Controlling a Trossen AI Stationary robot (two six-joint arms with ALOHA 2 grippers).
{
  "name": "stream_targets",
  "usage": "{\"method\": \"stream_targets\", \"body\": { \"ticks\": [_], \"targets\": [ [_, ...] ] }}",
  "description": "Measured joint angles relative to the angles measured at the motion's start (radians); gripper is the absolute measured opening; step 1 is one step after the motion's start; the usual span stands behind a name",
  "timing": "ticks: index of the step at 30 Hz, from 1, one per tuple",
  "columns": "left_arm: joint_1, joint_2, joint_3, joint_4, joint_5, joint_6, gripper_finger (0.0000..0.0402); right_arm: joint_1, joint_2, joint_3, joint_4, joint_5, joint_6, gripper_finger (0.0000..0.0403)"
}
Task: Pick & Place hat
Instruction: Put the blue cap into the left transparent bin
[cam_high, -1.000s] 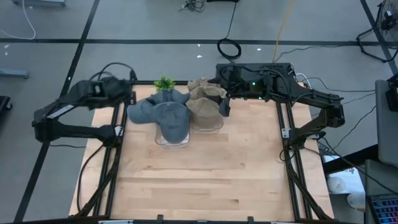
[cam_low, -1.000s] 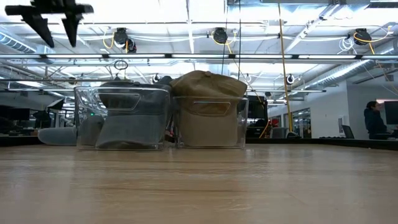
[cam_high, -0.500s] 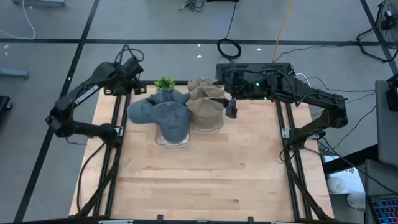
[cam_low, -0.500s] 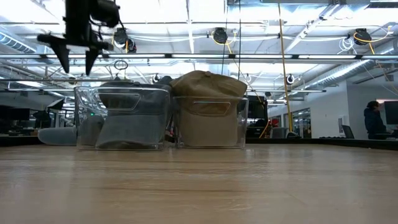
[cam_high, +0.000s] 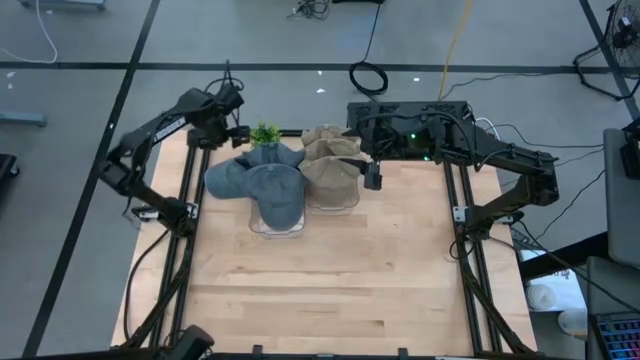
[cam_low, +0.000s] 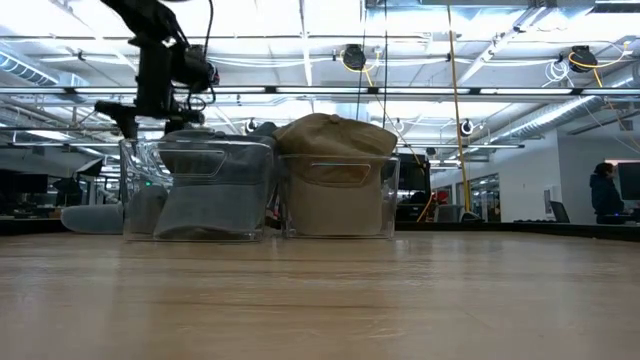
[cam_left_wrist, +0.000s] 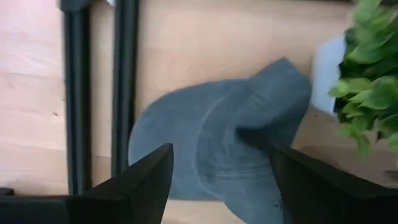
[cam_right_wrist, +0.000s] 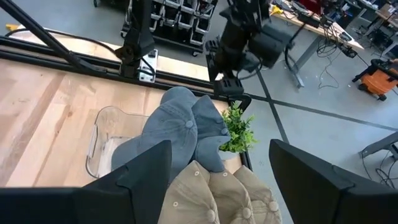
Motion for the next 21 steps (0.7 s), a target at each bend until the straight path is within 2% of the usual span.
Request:
{"method": "stream_targets", "body": {
  "ticks": [5, 13, 21],
  "targets": [
    [0.027, 0.064, -0.034, 0.032, 0.080, 0.053, 0.0276, 0.000, 0.000, 0.000, -0.010, 0.000, -0.020, 0.0256],
    [0.061, 0.049, -0.245, 0.235, 0.181, 0.016, 0.0275, -0.001, 0.000, 0.000, -0.035, 0.000, -0.051, 0.0254],
    [0.049, 0.045, -0.348, 0.388, 0.161, -0.026, 0.0274, -0.001, 0.001, 0.000, 0.010, 0.000, -0.078, 0.0254]
  ]
}}
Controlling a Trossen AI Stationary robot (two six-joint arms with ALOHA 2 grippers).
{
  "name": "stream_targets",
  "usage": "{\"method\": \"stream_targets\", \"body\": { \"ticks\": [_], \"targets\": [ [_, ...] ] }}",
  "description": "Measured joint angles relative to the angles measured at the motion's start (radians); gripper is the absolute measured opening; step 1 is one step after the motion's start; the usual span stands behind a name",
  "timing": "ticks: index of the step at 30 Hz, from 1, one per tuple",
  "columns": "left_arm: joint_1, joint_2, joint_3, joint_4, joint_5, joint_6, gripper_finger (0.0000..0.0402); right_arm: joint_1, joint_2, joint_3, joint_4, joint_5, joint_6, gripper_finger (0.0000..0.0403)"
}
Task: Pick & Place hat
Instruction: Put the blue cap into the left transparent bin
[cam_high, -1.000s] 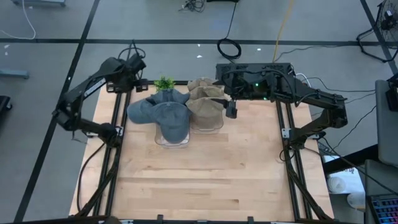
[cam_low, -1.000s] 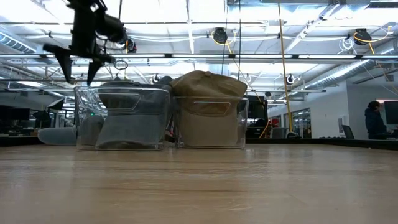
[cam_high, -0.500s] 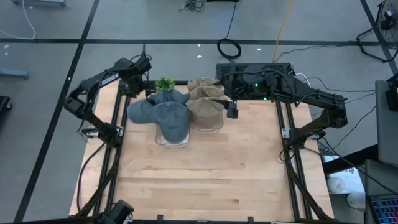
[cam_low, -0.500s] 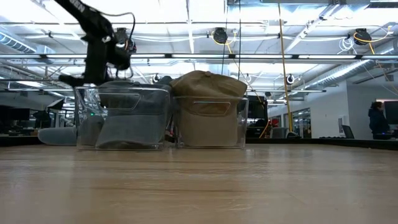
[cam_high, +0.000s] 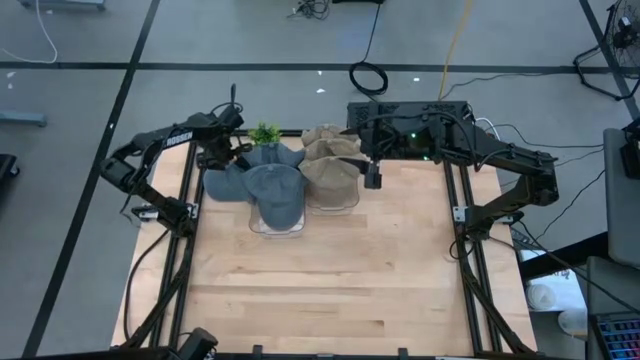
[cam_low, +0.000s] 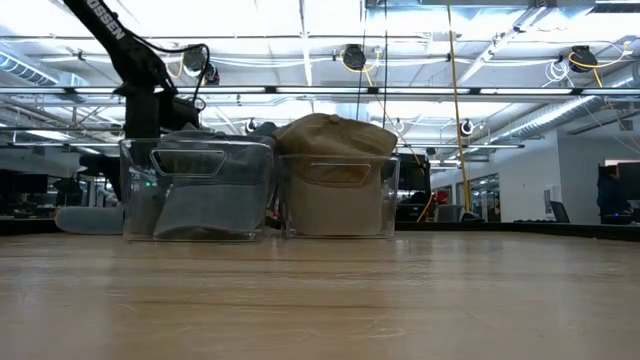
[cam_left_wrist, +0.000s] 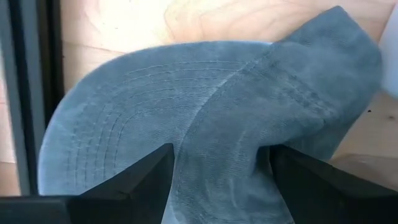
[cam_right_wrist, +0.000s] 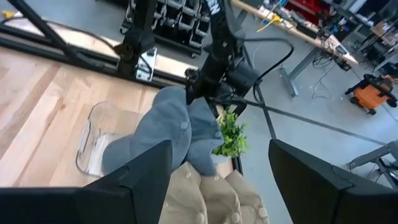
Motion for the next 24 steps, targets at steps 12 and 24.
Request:
{"method": "stream_targets", "body": {
  "ticks": [12, 24],
  "targets": [
    [0.003, 0.000, -0.006, 0.013, -0.002, 0.065, 0.0020, 0.000, 0.001, 0.000, 0.103, 0.000, 0.007, 0.0254],
    [0.006, -0.066, 0.067, -0.134, -0.040, 0.109, 0.0004, 0.000, 0.001, 0.000, 0.109, 0.000, 0.007, 0.0254]
  ]
}}
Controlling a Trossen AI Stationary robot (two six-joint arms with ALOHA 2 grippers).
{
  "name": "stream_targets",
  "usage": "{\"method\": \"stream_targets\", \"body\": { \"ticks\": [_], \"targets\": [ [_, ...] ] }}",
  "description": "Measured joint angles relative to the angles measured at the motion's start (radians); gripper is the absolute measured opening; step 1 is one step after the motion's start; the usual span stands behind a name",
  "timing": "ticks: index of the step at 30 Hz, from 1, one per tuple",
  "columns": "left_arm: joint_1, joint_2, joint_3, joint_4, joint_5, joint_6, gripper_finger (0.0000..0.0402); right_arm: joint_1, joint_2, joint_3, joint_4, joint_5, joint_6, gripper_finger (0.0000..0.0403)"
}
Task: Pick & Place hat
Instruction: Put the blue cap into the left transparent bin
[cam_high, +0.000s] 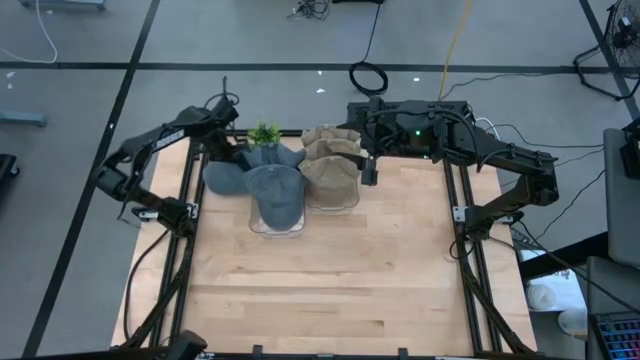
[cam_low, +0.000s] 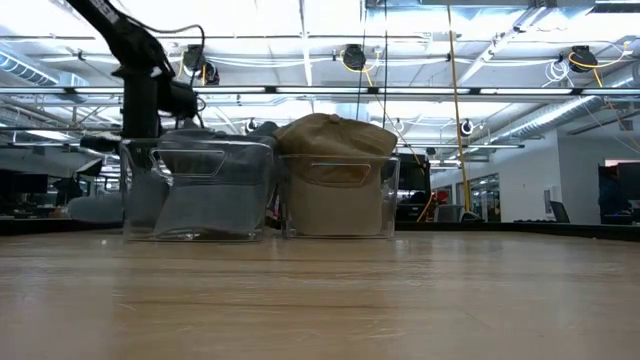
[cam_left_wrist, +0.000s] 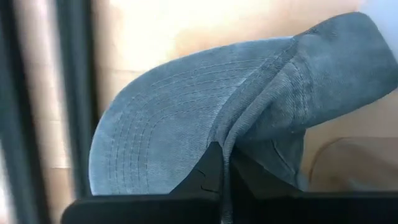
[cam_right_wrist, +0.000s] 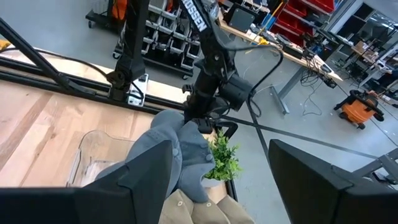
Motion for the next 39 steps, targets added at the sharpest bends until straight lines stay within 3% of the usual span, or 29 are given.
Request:
{"method": "stream_targets", "body": {
  "ticks": [18, 23, 29, 39],
  "targets": [
    [0.011, -0.391, 0.038, -0.012, -0.026, -0.077, 0.0001, 0.000, 0.000, 0.000, 0.025, 0.000, 0.000, 0.0254],
    [0.011, -0.507, 0.038, 0.074, -0.026, -0.096, 0.0001, 0.000, 0.000, 0.000, 0.038, 0.000, 0.012, 0.0254],
    [-0.007, -0.622, 0.038, 0.219, -0.051, -0.099, 0.0000, -0.001, 0.000, 0.000, 0.041, 0.000, 0.167, 0.0254],
    [-0.026, -0.712, 0.040, 0.426, -0.051, -0.091, 0.0000, -0.004, 0.000, 0.000, 0.041, 0.000, 0.259, 0.0254]
  ]
}}
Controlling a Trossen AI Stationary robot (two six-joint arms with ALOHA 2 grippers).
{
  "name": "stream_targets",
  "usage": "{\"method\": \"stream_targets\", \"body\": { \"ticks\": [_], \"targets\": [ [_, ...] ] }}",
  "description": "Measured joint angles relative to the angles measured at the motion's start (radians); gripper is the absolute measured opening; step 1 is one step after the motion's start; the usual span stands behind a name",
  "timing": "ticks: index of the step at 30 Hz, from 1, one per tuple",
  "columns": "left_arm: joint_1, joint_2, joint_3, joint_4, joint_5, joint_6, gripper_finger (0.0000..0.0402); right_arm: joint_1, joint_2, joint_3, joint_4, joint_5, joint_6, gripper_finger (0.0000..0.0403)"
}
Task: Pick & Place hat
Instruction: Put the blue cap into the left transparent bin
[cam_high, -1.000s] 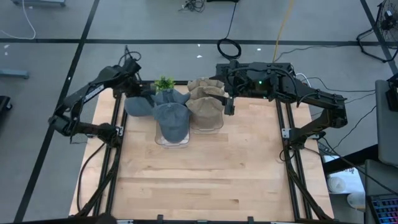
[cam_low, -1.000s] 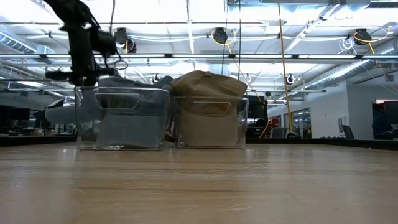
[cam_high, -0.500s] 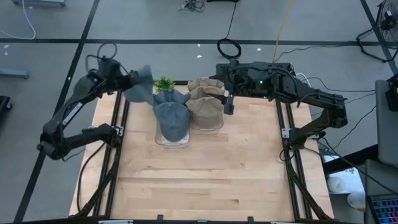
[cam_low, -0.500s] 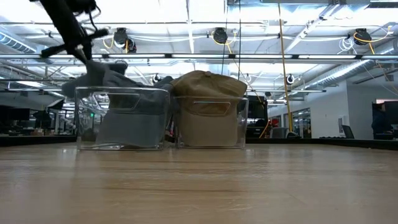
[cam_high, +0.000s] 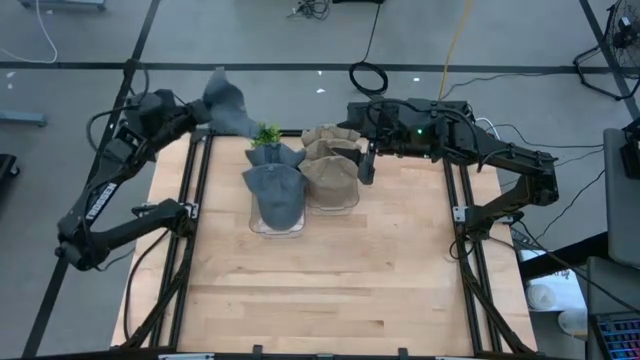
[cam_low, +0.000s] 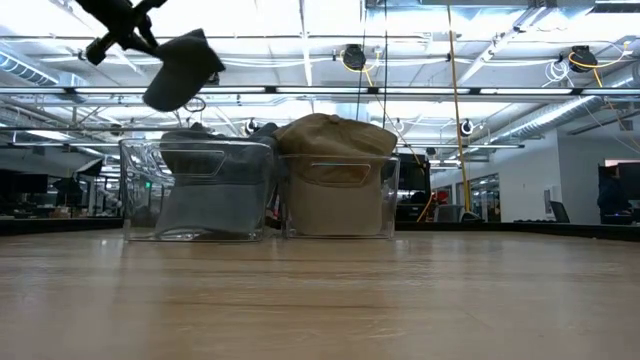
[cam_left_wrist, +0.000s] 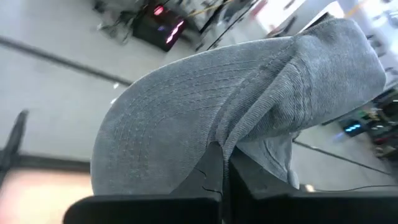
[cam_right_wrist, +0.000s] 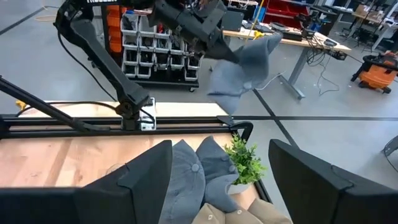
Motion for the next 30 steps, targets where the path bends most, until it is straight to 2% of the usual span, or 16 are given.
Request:
{"method": "stream_targets", "body": {
  "ticks": [5, 16, 21, 26, 30],
  "targets": [
    [-0.036, -0.013, 0.000, 0.122, 0.008, 0.033, 0.0000, 0.000, -0.001, -0.013, 0.011, 0.000, 0.000, 0.0254],
    [-0.101, -0.013, 0.000, 0.366, 0.029, 0.043, 0.0000, 0.000, 0.000, -0.215, 0.214, 0.003, 0.004, 0.0254],
    [-0.124, -0.012, 0.000, 0.443, 0.063, 0.065, 0.0000, -0.008, -0.001, -0.231, 0.226, 0.023, 0.093, 0.0256],
    [-0.145, -0.011, 0.000, 0.453, 0.070, 0.061, 0.0000, -0.012, -0.017, -0.232, 0.197, 0.024, 0.120, 0.0287],
    [-0.163, -0.011, 0.000, 0.471, 0.070, 0.058, 0.0000, -0.011, -0.047, -0.232, 0.218, 0.024, 0.056, 0.0322]
  ]
}}
